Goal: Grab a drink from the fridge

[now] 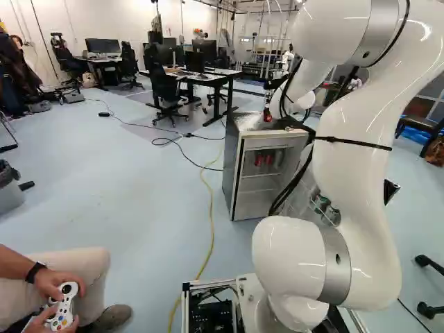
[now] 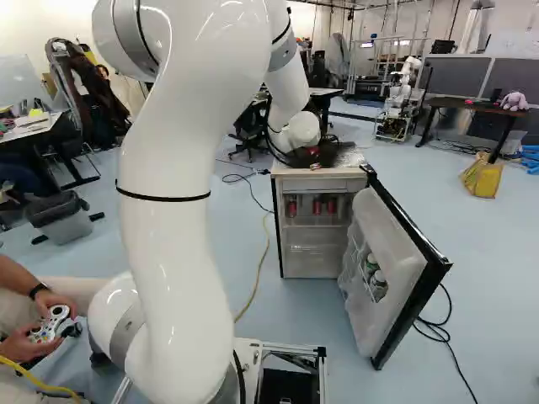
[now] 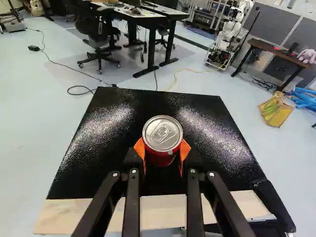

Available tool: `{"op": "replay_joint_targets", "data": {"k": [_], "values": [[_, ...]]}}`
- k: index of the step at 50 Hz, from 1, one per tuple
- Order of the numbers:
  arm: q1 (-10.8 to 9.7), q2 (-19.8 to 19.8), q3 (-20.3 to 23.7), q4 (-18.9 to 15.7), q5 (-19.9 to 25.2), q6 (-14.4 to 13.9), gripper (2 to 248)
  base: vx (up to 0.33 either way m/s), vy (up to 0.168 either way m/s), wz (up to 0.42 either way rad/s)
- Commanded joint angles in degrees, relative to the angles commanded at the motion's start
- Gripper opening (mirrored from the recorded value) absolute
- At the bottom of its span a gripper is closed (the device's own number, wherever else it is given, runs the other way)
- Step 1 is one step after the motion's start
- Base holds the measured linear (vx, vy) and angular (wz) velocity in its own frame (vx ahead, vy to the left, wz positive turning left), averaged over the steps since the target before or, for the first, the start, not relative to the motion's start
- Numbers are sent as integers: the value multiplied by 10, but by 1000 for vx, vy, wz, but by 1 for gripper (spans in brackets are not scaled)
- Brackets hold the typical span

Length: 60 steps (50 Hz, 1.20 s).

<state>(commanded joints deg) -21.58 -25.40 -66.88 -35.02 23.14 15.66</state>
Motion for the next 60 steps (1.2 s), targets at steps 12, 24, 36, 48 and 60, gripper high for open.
{"op": "replay_joint_targets", "data": {"k": [12, 24, 36, 48, 60], "values": [[3, -14, -18, 0, -24, 0, 88, 0, 0, 0], [5, -25, -32, 0, -49, 0, 88, 0, 0, 0], [6, -28, -35, 0, -63, 0, 88, 0, 0, 0], [6, -28, -36, 0, -64, 0, 88, 0, 0, 0], [6, -28, -36, 0, -64, 0, 88, 0, 0, 0]]}}
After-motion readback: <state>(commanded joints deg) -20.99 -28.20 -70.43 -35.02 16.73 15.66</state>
